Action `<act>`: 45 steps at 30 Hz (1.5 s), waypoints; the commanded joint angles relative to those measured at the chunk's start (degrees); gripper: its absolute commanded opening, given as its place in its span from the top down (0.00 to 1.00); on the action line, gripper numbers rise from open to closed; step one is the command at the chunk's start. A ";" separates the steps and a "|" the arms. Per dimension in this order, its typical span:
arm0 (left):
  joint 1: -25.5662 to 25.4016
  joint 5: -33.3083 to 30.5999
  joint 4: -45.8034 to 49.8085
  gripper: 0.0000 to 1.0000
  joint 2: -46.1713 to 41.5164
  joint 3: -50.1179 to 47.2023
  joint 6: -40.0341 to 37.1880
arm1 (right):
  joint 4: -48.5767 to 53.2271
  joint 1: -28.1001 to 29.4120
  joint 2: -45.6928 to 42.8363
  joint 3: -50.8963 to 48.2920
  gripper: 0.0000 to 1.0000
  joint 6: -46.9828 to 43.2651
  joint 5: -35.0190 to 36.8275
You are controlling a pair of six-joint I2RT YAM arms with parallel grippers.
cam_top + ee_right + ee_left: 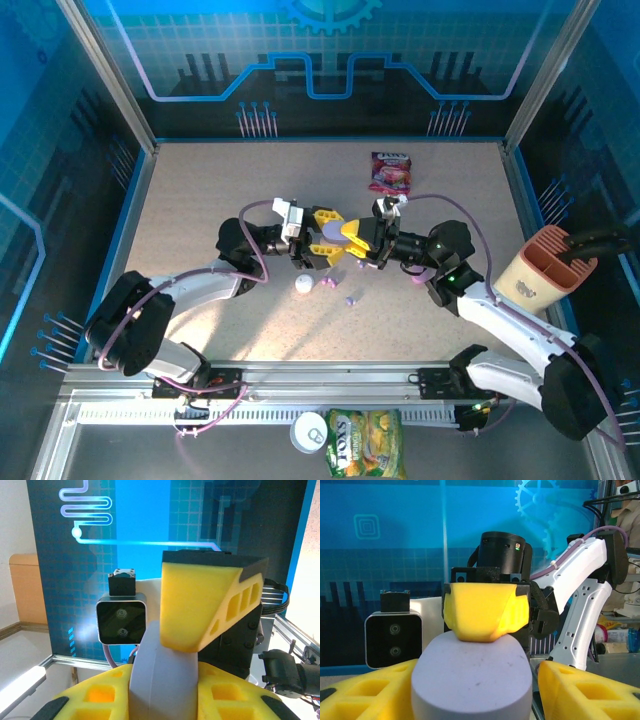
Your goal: Insert the wireless bluetooth earbuds into the charging case
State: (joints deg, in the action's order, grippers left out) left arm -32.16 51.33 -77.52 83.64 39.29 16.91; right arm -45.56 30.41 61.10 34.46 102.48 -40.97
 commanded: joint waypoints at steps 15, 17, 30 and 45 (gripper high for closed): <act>-0.41 0.71 -2.29 0.44 0.24 1.75 1.39 | -0.44 -0.70 -1.42 1.43 0.87 -2.50 -0.93; -0.36 0.54 -2.29 0.46 0.43 1.82 1.29 | -1.05 -0.71 -1.34 1.44 0.87 -2.46 -0.69; -0.35 0.16 -2.74 0.54 1.88 2.90 2.30 | -0.29 -0.79 -1.82 1.08 0.87 -3.23 -0.78; -0.32 -0.33 -1.90 0.62 -0.32 1.42 1.73 | 11.21 -3.32 -6.18 2.19 0.37 -10.80 -0.01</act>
State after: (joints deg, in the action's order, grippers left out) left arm -32.27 51.29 -78.30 84.95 40.05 18.35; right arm -39.16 28.77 57.58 34.92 95.94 -40.97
